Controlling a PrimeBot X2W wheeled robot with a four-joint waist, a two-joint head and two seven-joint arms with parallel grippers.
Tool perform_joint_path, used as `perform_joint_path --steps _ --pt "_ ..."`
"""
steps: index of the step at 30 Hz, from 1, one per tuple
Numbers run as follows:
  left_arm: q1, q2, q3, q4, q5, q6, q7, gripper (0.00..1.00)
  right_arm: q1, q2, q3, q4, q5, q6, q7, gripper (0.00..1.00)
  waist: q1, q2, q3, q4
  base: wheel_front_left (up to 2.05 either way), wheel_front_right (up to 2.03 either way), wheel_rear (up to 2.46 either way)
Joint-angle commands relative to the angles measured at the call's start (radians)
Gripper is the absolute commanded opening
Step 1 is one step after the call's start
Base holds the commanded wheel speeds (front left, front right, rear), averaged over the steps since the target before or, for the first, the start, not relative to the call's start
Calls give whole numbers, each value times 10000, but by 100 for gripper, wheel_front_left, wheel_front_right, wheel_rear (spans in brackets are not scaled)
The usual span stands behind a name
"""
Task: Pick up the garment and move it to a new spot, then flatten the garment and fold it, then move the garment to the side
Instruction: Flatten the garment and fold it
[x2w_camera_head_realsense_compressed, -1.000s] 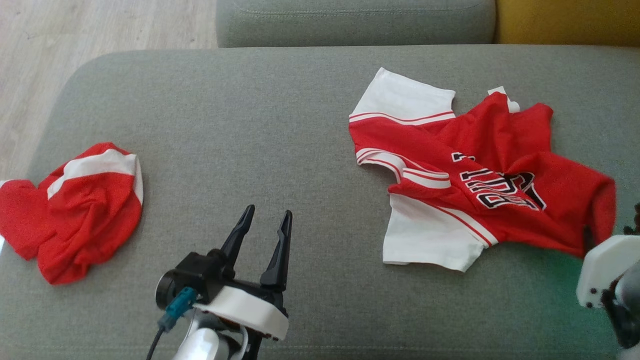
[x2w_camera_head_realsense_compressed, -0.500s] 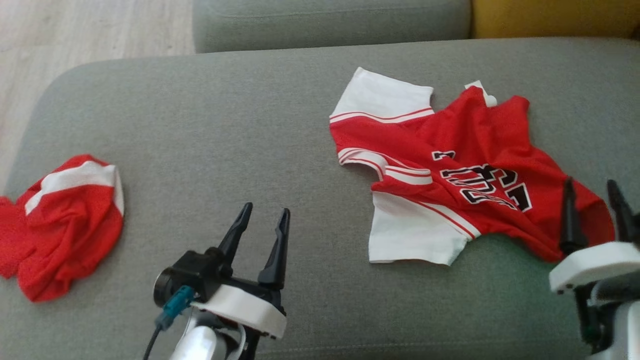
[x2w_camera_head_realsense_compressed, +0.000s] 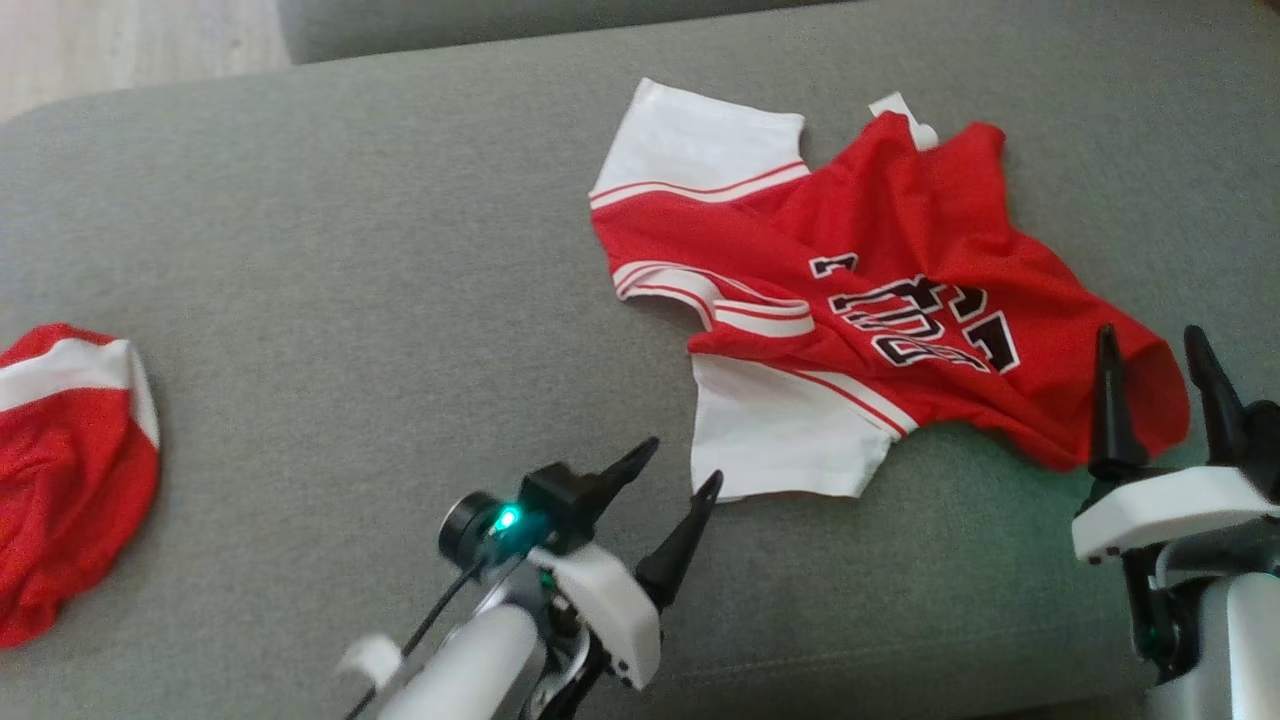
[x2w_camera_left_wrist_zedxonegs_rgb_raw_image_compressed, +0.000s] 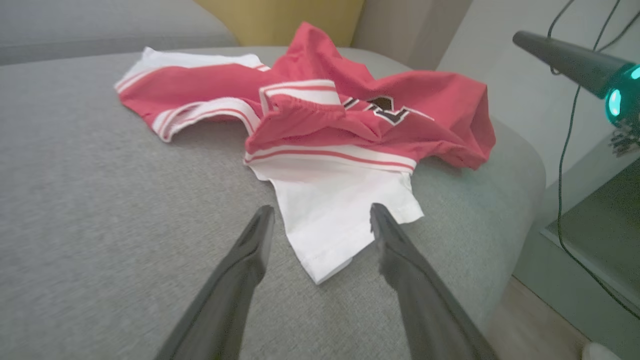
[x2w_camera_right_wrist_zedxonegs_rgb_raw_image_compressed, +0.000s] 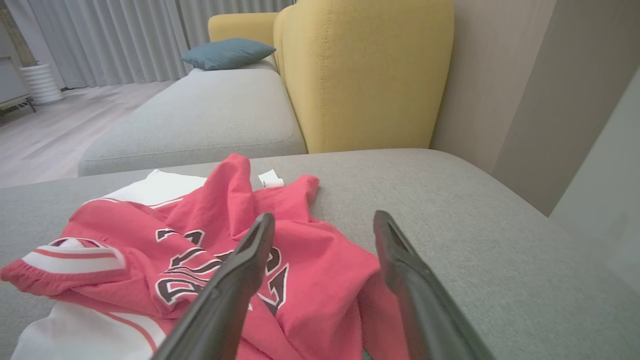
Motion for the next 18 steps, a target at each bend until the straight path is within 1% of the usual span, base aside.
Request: perform_joint_path --steps 1,7,11,18 --pt "-647 16 99 -96 -144 -30 109 100 -371 -92 310 -306 -24 -7 -133 100 0 0 167 -179 0 0 0" --pt "-1516 16 -728 975 -992 159 1041 100 -491 -92 476 -302 34 -7 -250 100 0 0 434 -419 0 0 0" --pt "-2043 16 -1127 1575 -1270 479 1317 100 -572 -92 590 -302 80 -7 -321 100 0 0 593 -550 0 0 0" --pt "-2520 16 -1789 2104 -2137 357 1565 100 -671 -91 736 -243 167 -7 -478 100 0 0 804 -753 0 0 0"
